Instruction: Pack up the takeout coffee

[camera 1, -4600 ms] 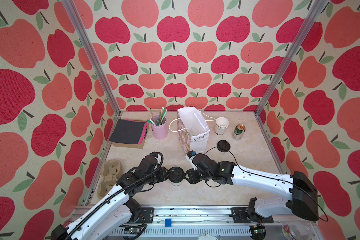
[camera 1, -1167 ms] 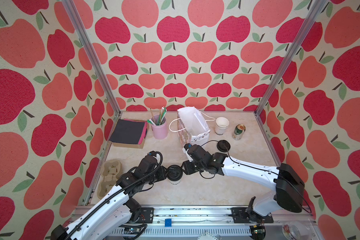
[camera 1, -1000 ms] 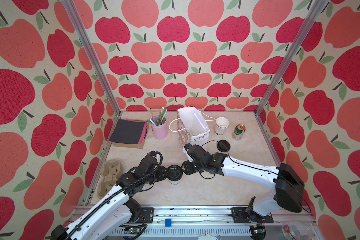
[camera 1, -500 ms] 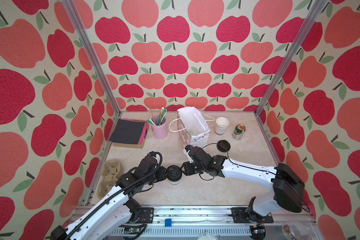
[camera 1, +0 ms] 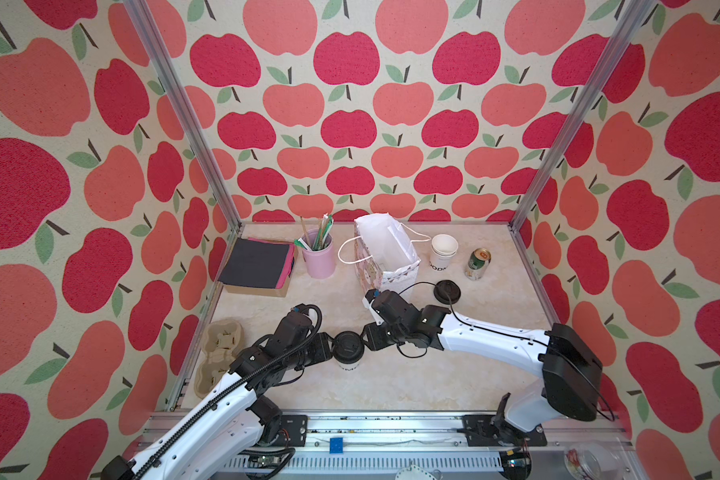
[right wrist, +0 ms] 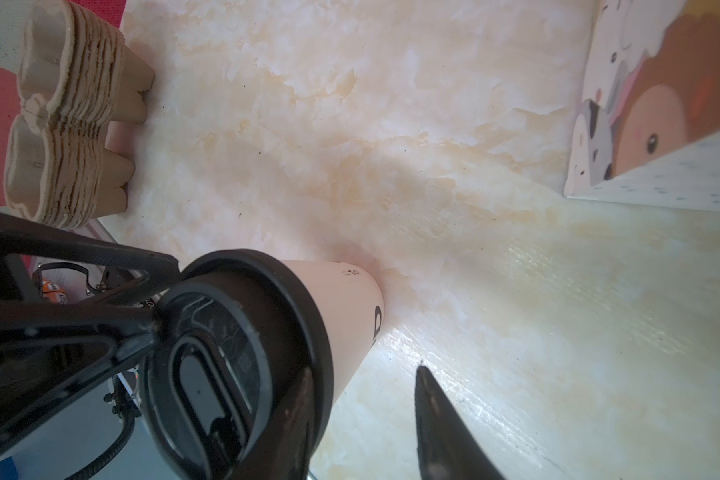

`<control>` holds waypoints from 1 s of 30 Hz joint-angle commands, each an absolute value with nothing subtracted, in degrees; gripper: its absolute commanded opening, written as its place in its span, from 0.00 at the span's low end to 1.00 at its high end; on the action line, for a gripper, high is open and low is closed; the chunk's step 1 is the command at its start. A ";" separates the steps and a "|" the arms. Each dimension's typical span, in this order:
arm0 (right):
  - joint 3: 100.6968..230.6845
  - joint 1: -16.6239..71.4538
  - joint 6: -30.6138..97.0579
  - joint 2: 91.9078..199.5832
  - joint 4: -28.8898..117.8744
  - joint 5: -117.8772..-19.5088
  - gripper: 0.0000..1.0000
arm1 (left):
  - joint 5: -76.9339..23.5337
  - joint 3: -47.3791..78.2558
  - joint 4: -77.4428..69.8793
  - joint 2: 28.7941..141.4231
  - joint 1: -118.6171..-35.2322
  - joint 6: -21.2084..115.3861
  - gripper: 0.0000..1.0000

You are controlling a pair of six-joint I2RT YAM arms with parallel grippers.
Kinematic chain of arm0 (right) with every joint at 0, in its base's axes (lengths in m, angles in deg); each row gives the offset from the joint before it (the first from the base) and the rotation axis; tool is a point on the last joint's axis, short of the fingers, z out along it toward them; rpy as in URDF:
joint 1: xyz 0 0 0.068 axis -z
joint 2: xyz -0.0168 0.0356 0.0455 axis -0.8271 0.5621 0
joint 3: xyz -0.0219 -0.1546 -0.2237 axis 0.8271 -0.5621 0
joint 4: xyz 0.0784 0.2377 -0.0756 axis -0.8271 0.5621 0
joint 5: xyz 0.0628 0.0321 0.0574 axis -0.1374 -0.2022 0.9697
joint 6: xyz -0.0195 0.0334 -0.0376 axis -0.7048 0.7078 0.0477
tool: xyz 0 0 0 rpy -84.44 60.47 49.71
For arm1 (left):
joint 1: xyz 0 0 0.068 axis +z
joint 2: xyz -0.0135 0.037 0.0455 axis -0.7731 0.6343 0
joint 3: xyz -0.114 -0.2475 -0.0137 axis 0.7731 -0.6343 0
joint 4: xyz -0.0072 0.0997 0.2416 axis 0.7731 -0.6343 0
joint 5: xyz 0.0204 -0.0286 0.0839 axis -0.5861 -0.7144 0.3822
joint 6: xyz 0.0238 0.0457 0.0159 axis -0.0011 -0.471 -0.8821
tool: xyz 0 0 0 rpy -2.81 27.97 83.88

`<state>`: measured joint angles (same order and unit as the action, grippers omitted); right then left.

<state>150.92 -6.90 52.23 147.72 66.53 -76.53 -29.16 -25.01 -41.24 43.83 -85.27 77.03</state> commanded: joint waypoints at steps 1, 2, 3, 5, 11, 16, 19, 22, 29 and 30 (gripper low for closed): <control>150.00 -7.40 48.85 150.23 78.10 -79.62 0.41 | -29.63 -26.03 -46.58 43.40 -84.45 75.55 0.48; 150.26 -7.53 48.60 150.23 78.08 -79.71 0.41 | -29.63 -26.51 -46.56 43.33 -84.33 75.65 0.48; 150.52 -7.63 48.41 150.35 78.13 -79.67 0.42 | -29.63 -26.95 -46.59 43.39 -84.27 75.82 0.47; 151.04 -7.80 48.00 150.32 78.13 -79.78 0.42 | -29.59 -27.75 -46.50 43.56 -84.21 76.14 0.46; 152.73 -7.94 47.08 149.60 77.64 -79.94 0.43 | -29.00 -28.40 -47.46 43.49 -84.25 76.49 0.45; 154.08 -7.98 46.94 148.12 76.36 -80.59 0.46 | -28.83 -27.09 -47.47 43.13 -84.29 75.71 0.45; 154.43 -7.88 46.90 147.12 75.18 -80.85 0.50 | -29.11 -26.68 -47.38 43.30 -84.29 75.32 0.45; 154.70 -7.64 46.99 146.51 73.93 -81.03 0.52 | -29.28 -26.68 -47.29 43.48 -84.45 75.15 0.44; 154.64 -6.96 46.99 145.26 71.69 -81.81 0.55 | -28.69 -26.25 -47.45 43.83 -84.64 74.53 0.44; 154.41 -6.90 46.90 144.87 71.18 -81.95 0.57 | -28.53 -26.11 -47.55 44.16 -84.73 74.39 0.44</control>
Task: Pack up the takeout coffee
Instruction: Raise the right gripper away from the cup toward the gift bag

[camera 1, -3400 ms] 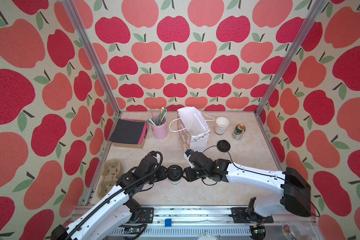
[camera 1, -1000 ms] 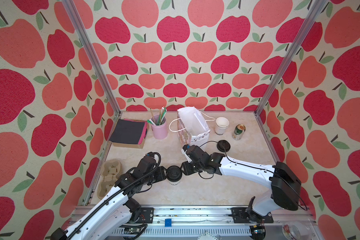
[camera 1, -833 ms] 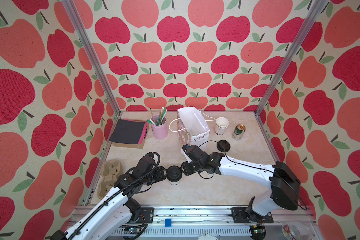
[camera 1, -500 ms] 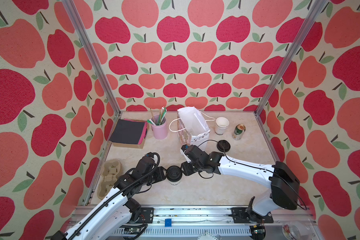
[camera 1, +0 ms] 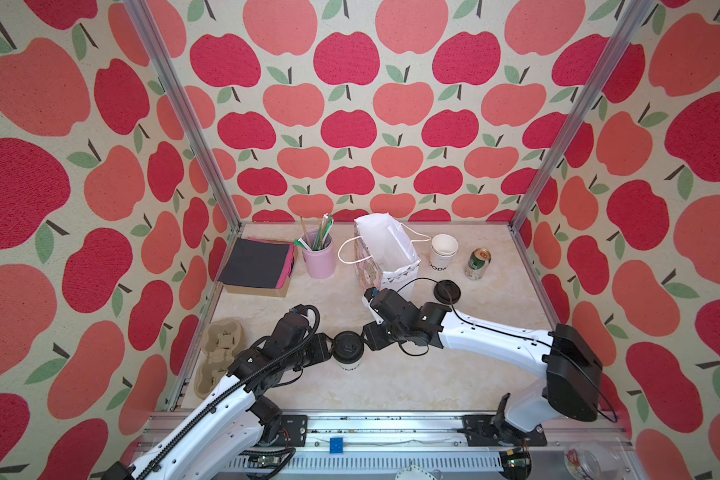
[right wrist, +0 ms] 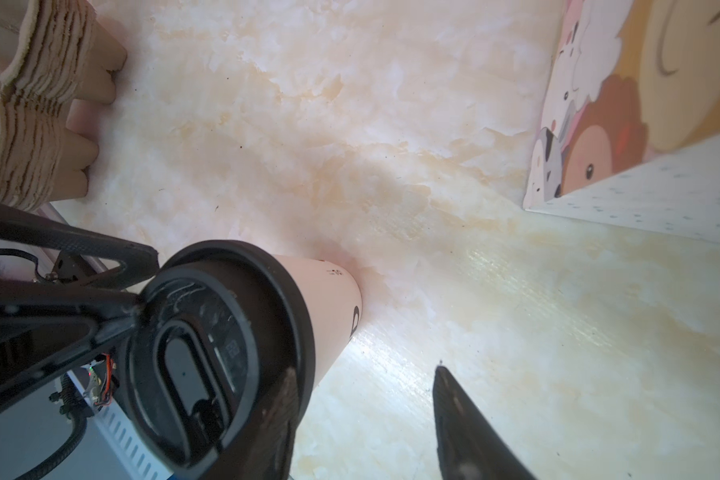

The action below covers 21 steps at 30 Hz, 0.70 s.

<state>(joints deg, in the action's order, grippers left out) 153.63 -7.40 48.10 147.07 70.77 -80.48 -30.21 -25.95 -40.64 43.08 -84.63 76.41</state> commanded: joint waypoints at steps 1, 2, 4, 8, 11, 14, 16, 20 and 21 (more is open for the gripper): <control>154.15 -6.88 46.82 144.53 70.58 -82.13 0.58 | -28.40 -26.00 -47.64 44.42 -84.82 74.26 0.44; 153.80 -6.87 46.68 144.04 69.80 -82.25 0.60 | -28.40 -25.81 -47.64 44.75 -84.99 74.18 0.44; 153.09 -6.88 46.46 142.97 68.39 -82.80 0.62 | -28.23 -25.48 -47.56 45.45 -85.32 74.01 0.44; 151.56 -6.91 45.10 140.48 65.65 -83.63 0.64 | -28.05 -24.63 -47.07 46.63 -85.87 73.64 0.45; 150.93 -6.87 43.52 138.93 64.55 -83.48 0.66 | -28.25 -23.88 -46.35 47.14 -86.05 73.39 0.47; 150.84 -6.99 41.54 137.95 64.11 -82.58 0.69 | -28.49 -23.05 -45.58 47.28 -86.01 73.37 0.51; 150.67 -7.09 40.22 137.45 63.68 -81.99 0.72 | -28.60 -22.52 -45.36 47.26 -86.05 73.29 0.54; 150.58 -7.42 37.55 136.60 62.86 -80.71 0.78 | -28.28 -20.53 -46.33 46.81 -86.02 72.52 0.61; 150.66 -7.60 36.57 136.44 62.76 -80.68 0.80 | -27.99 -19.91 -46.77 46.52 -86.05 72.11 0.62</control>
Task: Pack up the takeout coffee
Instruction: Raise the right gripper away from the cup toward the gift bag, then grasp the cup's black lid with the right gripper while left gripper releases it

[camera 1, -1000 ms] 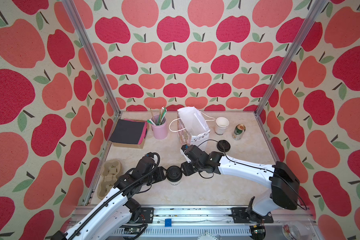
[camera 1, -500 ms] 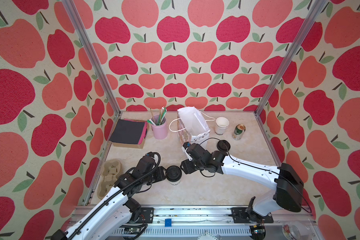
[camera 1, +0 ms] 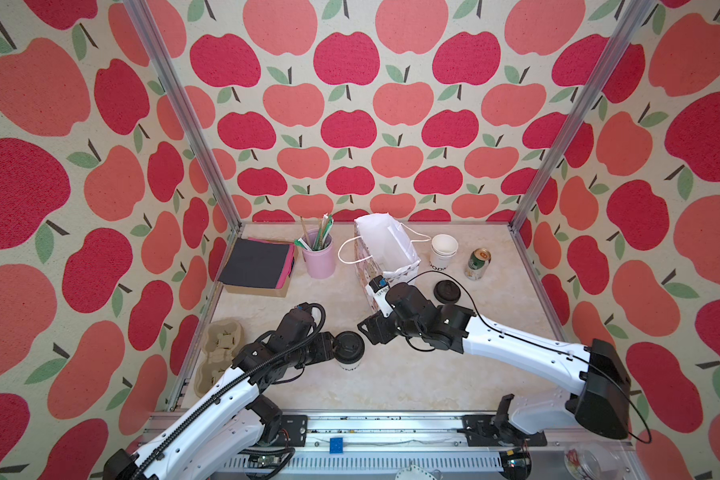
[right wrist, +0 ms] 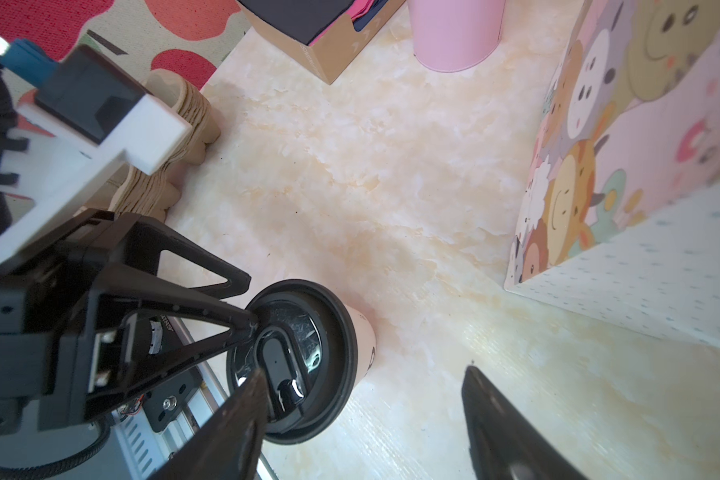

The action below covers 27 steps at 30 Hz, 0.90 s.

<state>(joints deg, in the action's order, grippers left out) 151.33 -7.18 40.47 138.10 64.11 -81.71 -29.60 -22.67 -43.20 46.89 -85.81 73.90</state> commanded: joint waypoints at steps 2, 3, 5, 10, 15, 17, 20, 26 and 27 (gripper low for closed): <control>150.88 -7.91 35.02 136.49 62.91 -80.51 0.84 | -27.21 -18.67 -47.88 46.04 -86.05 71.39 0.66; 151.13 -7.96 34.05 136.55 63.22 -80.27 0.86 | -26.70 -18.07 -48.52 45.73 -86.05 70.82 0.67; 151.99 -8.34 31.99 136.98 64.37 -80.21 0.91 | -25.97 -16.92 -49.65 45.09 -85.88 69.75 0.70; 156.64 -10.56 25.28 139.04 70.22 -82.04 0.99 | -24.42 -14.26 -52.87 43.03 -84.54 65.07 0.79; 161.25 -12.75 20.10 142.60 74.71 -83.47 0.99 | -24.14 -12.29 -54.31 40.26 -81.71 59.66 0.87; 162.76 -12.76 19.14 144.40 75.88 -83.43 0.99 | -24.07 -11.98 -54.10 38.72 -80.60 57.85 0.91; 164.84 -14.78 18.57 147.02 77.51 -82.85 0.98 | -23.91 -12.32 -53.18 36.25 -78.75 55.84 0.97; 168.04 -15.39 17.55 150.98 79.44 -82.25 0.96 | -24.39 -13.76 -48.05 34.60 -76.43 52.37 0.99; 168.13 -15.48 17.39 151.25 79.42 -82.33 0.96 | -24.47 -13.67 -47.49 34.68 -76.30 51.48 0.99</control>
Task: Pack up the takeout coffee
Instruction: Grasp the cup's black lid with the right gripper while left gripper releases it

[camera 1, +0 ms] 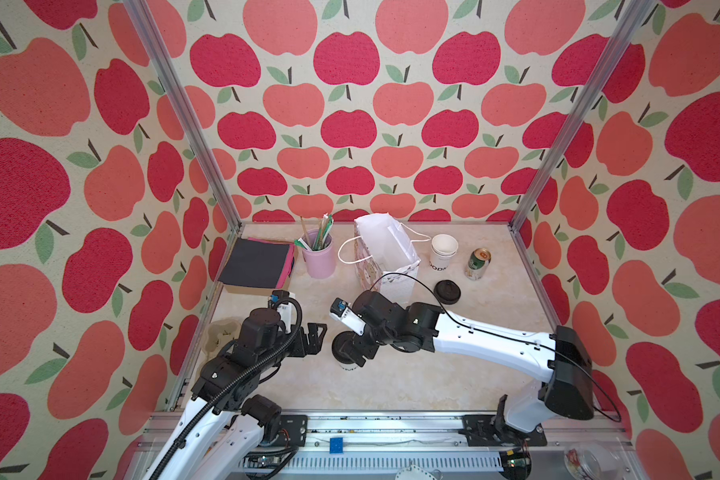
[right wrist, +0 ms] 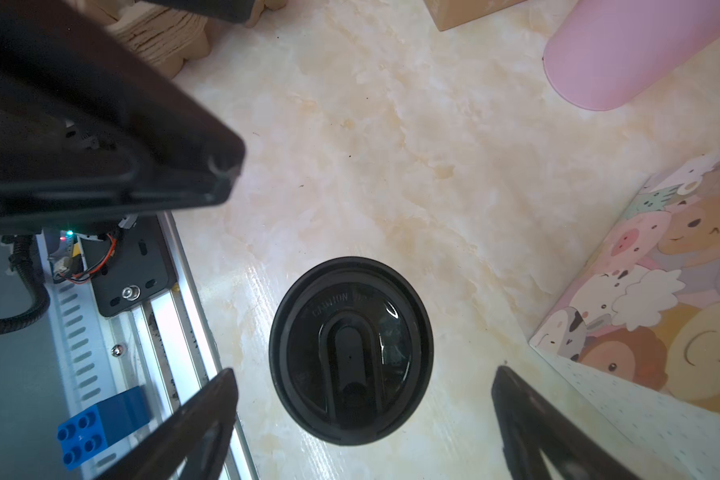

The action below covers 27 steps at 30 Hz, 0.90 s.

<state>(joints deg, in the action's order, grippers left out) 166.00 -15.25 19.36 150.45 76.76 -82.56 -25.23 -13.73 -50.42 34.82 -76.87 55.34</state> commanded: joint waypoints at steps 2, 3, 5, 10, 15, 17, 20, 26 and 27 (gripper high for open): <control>168.43 -15.57 17.28 151.96 79.26 -82.70 0.95 | -23.25 -13.18 -47.03 35.36 -76.05 49.73 0.99; 168.57 -15.57 17.28 152.18 79.06 -82.97 0.95 | -22.52 -12.99 -47.03 35.77 -75.88 49.28 0.99; 168.68 -15.57 17.45 152.84 78.87 -83.79 0.94 | -22.46 -12.75 -46.66 37.23 -75.04 48.39 0.99; 169.73 -15.70 17.98 154.67 78.91 -84.95 0.94 | -25.20 -12.43 -44.61 38.97 -71.50 48.16 0.99; 170.70 -15.88 17.99 156.10 79.35 -84.37 0.93 | -25.26 -12.53 -45.20 34.52 -67.89 45.43 0.99; 170.70 -15.96 17.97 156.53 79.35 -84.18 0.92 | -24.04 -12.89 -46.12 31.86 -67.69 44.49 0.99; 170.92 -16.17 18.07 157.49 79.47 -84.37 0.91 | -24.62 -14.64 -46.57 28.32 -67.69 44.28 0.99; 172.10 -16.54 17.99 159.60 81.70 -85.43 0.86 | -26.51 -17.01 -46.03 24.19 -67.86 44.55 0.99; 172.28 -16.62 17.99 159.87 82.06 -85.68 0.86 | -26.48 -17.22 -45.66 23.91 -67.83 44.46 0.99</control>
<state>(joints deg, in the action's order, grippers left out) 170.33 -16.19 18.48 158.76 78.97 -84.35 -25.69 -16.38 -45.91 24.88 -67.96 45.77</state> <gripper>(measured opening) 0.860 0.992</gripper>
